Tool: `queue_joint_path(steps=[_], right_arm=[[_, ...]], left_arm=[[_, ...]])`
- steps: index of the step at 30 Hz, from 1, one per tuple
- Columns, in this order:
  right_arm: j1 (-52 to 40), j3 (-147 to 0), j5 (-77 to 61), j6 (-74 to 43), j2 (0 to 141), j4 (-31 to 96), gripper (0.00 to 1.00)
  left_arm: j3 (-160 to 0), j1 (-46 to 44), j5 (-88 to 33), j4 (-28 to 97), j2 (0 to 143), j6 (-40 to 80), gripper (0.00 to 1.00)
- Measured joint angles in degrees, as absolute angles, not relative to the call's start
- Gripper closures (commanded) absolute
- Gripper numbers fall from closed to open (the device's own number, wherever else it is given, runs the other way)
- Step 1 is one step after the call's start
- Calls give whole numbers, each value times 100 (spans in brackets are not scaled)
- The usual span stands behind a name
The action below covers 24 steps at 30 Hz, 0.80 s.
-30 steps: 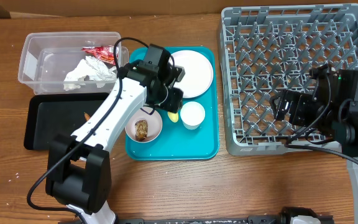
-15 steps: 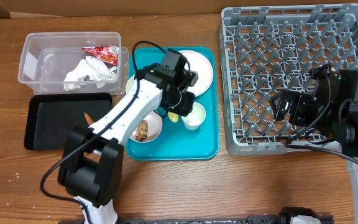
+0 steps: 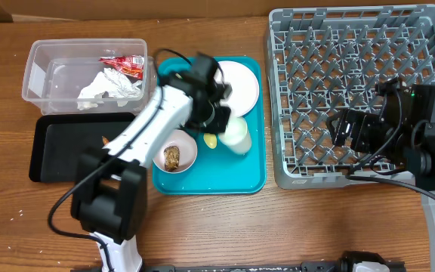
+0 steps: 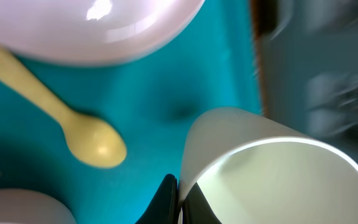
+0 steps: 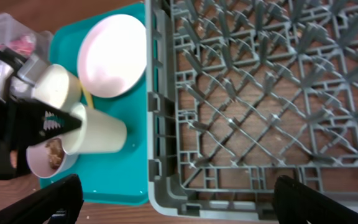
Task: Sort waste into correct bins and load items into the dishwasher
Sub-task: 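Grasp the white cup with the left gripper and lift it, then hand the white cup from the left gripper to the right gripper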
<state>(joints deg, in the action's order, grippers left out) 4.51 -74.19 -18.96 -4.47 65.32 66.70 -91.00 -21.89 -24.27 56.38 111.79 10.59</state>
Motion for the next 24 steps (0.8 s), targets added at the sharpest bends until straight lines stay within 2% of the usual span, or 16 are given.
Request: queue_joint_path(steps=[7, 12, 15, 20, 24], right_arm=[[447, -7417, -3371, -458, 6748, 5634, 4], [346, -7413, -4622, -628, 7196, 4550, 4], [43, -7404, -5105, -838, 7476, 3756, 4], [-554, -7402, -5424, -1022, 7749, 3118, 4], [-930, -7402, -5542, -1070, 7784, 2816, 11]], left_arm=[[-9990, -996, -5918, 5266, 11177, 1083, 96], [-9990, -871, -7703, 5253, 11177, 1131, 96], [-9990, -993, -8217, 5234, 11177, 1168, 96], [-9990, -1127, -8569, 5227, 11179, 1173, 96], [-9990, -1144, -8691, 5229, 11177, 1173, 95]])
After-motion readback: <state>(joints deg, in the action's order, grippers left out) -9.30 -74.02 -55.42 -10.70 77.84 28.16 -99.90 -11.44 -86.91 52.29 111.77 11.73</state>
